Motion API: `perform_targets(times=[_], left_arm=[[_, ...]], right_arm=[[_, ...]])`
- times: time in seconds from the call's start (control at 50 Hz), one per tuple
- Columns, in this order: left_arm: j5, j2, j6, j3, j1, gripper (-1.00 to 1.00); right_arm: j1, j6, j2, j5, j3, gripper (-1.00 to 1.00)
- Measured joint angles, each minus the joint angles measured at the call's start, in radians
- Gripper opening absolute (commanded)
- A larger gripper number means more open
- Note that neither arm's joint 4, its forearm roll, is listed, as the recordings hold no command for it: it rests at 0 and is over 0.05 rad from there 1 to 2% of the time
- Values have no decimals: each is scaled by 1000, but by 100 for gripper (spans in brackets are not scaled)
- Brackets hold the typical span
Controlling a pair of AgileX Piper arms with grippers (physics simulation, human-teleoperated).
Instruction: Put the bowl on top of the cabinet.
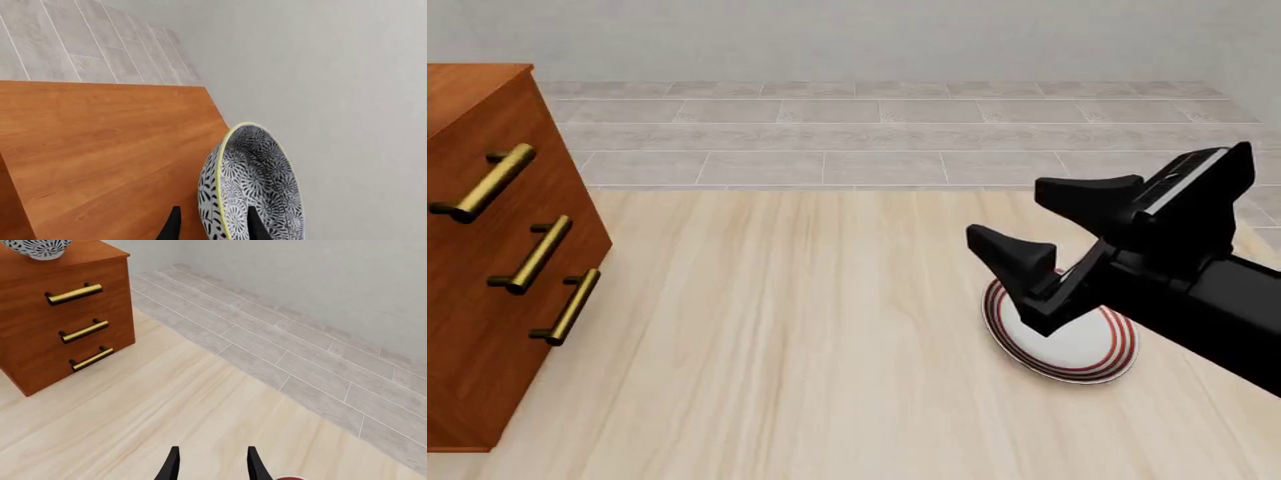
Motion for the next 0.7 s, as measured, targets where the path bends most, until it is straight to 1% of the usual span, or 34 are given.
perform_targets(times=[0.7], left_arm=[[25, -38, 1, 9, 6, 100]], right_arm=[[7, -7, -5, 4, 4, 100]])
